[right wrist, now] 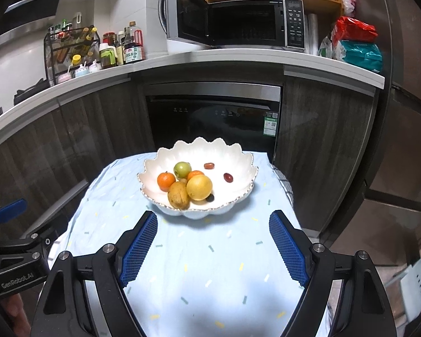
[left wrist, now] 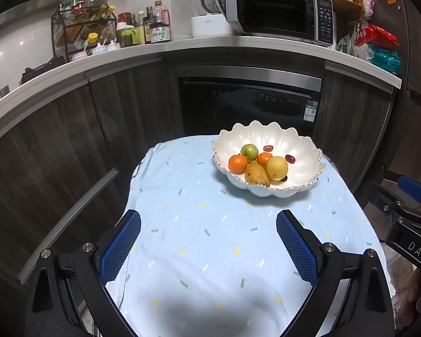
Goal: Organize fruits
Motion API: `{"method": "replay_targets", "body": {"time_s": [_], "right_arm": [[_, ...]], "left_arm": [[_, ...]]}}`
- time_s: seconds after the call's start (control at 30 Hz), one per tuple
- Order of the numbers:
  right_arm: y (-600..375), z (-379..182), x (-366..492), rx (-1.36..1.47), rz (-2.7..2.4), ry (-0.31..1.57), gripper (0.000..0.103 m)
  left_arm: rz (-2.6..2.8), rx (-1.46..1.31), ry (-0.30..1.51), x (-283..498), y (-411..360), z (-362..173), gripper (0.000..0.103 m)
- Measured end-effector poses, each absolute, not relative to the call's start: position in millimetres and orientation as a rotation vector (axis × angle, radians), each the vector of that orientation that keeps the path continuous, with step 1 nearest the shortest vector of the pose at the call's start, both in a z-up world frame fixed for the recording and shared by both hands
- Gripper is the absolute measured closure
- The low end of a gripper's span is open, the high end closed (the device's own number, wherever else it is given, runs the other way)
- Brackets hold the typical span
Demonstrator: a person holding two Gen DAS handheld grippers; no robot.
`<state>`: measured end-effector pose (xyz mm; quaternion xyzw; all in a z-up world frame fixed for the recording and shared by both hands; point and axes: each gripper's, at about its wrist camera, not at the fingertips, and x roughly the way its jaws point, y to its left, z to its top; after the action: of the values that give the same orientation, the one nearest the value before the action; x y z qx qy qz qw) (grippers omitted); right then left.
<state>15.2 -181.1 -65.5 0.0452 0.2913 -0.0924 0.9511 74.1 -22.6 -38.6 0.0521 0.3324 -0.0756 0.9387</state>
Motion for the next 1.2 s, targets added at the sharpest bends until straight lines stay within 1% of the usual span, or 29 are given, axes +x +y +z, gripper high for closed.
{"method": "replay_targets", "body": {"time_s": [0.5,1.2], "right_arm": [[-177.2,-82.6,-30.4,0.097,-0.194,0.577,0.02],[-173.9,-79.0,-41.2,0.097,-0.187,0.553,0.02]], "left_arm": [[-0.115,0.085,0.652,27.9,-13.7,-53.5,0.004],[-0.108,0.068,0.648,16.8,-8.3,-53.4,0.004]]}}
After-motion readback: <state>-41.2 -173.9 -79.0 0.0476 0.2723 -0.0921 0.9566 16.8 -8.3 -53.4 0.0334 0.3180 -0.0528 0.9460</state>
